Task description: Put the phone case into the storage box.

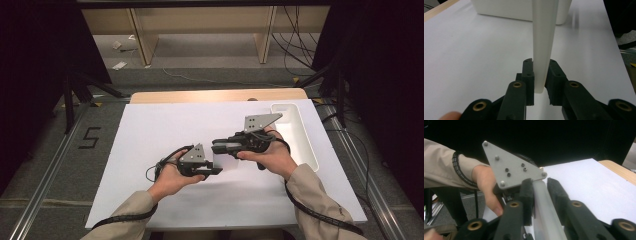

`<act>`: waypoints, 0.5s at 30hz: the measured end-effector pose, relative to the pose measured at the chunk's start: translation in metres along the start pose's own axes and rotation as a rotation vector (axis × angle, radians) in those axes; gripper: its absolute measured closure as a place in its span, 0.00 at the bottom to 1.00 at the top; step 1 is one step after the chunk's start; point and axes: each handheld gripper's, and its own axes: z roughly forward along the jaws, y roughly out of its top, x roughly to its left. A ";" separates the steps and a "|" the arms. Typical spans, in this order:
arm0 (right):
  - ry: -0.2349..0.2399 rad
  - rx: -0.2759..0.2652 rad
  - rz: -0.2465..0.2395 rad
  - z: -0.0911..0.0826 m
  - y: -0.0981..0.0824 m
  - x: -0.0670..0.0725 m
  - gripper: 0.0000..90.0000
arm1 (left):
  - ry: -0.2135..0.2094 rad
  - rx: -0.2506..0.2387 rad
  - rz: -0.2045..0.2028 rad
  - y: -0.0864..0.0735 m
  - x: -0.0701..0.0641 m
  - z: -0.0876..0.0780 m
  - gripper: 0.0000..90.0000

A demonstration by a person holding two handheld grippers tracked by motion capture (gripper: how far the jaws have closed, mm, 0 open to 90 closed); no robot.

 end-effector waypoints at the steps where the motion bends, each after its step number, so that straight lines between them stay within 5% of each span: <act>1: 0.000 -0.001 -0.005 0.000 0.000 0.000 0.78 | -0.001 0.001 0.000 0.000 0.000 0.000 0.88; 9: -0.033 -0.016 -0.016 -0.002 0.000 -0.003 0.62 | -0.002 -0.004 -0.008 0.002 0.000 -0.002 0.90; 15: -0.086 -0.041 -0.008 -0.003 -0.003 -0.006 0.40 | 0.027 -0.013 -0.039 0.001 0.003 -0.005 0.90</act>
